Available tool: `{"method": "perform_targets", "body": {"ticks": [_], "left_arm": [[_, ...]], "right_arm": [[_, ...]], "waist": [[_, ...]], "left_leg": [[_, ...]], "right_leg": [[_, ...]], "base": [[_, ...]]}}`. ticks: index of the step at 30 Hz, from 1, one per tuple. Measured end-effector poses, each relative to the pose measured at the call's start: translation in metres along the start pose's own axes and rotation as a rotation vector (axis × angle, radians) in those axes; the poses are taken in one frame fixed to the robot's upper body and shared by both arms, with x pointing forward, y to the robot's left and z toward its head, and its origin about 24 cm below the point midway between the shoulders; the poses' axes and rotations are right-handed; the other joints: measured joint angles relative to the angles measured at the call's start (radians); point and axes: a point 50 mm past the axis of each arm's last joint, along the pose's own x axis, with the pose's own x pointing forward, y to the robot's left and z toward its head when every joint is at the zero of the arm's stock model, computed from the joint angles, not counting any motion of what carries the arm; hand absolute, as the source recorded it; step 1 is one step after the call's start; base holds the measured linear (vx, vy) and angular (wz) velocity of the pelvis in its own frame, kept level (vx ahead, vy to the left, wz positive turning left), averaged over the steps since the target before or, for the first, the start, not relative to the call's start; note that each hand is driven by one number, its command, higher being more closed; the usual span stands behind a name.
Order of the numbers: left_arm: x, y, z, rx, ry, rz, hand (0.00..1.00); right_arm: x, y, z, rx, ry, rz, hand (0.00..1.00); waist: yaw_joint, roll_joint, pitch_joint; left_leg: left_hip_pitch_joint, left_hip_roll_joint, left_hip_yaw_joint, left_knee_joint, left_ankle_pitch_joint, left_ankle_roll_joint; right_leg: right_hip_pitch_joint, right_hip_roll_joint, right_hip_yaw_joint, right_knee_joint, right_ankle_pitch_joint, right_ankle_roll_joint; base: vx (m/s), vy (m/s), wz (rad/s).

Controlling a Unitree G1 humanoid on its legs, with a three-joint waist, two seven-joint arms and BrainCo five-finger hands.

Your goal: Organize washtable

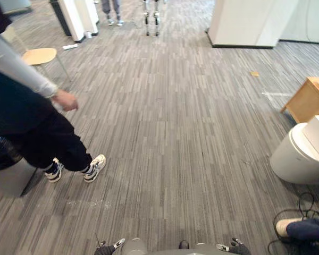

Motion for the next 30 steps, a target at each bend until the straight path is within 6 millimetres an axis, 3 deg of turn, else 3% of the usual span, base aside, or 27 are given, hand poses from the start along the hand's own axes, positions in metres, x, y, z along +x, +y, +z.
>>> {"method": "perform_targets", "body": {"ticks": [1,2,4,7,10,13,17,26,29,30], "left_arm": [[-0.001,-0.003,-0.002,-0.006,0.007,-0.005,0.0],[-0.001,-0.002,-0.002,-0.007,0.004,-0.004,0.0],[0.0,0.001,0.001,0.019,-0.009,-0.001,0.0],[0.0,0.001,0.002,0.038,-0.014,-0.007,0.0],[0.001,0.004,0.002,0.052,-0.012,-0.005,0.0],[0.001,0.007,0.001,0.088,-0.007,-0.005,0.0],[0.001,0.008,-0.003,0.101,0.008,-0.009,0.0],[0.0,0.006,-0.006,0.121,0.018,-0.018,0.0],[0.0,0.008,-0.009,0.111,0.026,-0.011,0.0],[-0.001,0.012,-0.009,0.107,0.022,-0.002,0.0]], "right_arm": [[0.0,-0.004,0.0,-0.001,0.002,-0.011,0.0],[0.0,-0.002,0.0,0.001,0.002,-0.006,0.0],[-0.001,0.002,-0.003,0.011,0.008,0.002,0.0],[-0.001,0.003,-0.005,0.037,0.018,-0.002,0.0],[-0.002,0.008,-0.01,0.065,0.043,0.003,0.0],[-0.003,0.012,-0.014,0.083,0.065,0.011,0.0],[-0.003,0.014,-0.018,0.079,0.085,0.02,0.0],[-0.002,0.014,-0.016,0.031,0.08,0.045,0.0],[-0.001,0.012,-0.014,0.028,0.077,0.044,0.0],[-0.001,0.015,-0.012,0.029,0.076,0.049,0.0]], "waist": [[0.003,0.004,-0.008],[0.003,0.0,-0.015],[-0.007,-0.025,-0.03],[-0.01,-0.037,-0.04],[-0.01,-0.05,-0.051],[-0.01,-0.064,-0.066],[-0.009,-0.066,-0.085],[-0.013,-0.064,-0.089],[-0.021,-0.066,-0.087],[-0.024,-0.068,-0.078]], "left_leg": [[0.026,-0.023,0.022,-0.049,0.072,0.02],[0.043,-0.044,0.04,-0.082,0.08,0.018],[0.075,-0.129,0.071,-0.199,0.125,0.075],[0.101,-0.198,0.096,-0.263,0.144,0.1],[0.11,-0.231,0.092,-0.288,0.148,0.106],[0.144,-0.251,0.082,-0.347,0.171,0.132],[0.203,-0.265,0.069,-0.442,0.222,0.138],[0.205,-0.275,0.04,-0.451,0.238,0.136],[0.187,-0.26,0.027,-0.434,0.232,0.138],[0.134,-0.24,0.018,-0.337,0.182,0.127]], "right_leg": [[0.002,-0.02,0.029,-0.014,0.008,0.026],[0.002,-0.038,0.042,-0.024,0.017,0.042],[-0.001,-0.103,0.056,-0.074,0.048,0.09],[0.005,-0.154,0.071,-0.107,0.073,0.131],[0.008,-0.18,0.07,-0.11,0.084,0.148],[0.02,-0.188,0.049,-0.11,0.086,0.15],[0.035,-0.187,0.035,-0.109,0.086,0.149],[0.039,-0.195,0.008,-0.092,0.054,0.15],[0.026,-0.183,0.008,-0.053,0.019,0.103],[0.017,-0.17,0.025,-0.032,-0.015,0.08]], "base": [[0.1,0.3,-0.49],[0.12,0.36,-0.38],[0.09,0.279,-0.07],[0.08,0.254,-0.03],[0.06,0.175,0.03],[0.03,0.08,0.08],[-0.03,0.008,0.04],[-0.12,-0.011,0.08],[-0.06,-0.026,0.24],[-0.02,-0.075,0.3]]}}
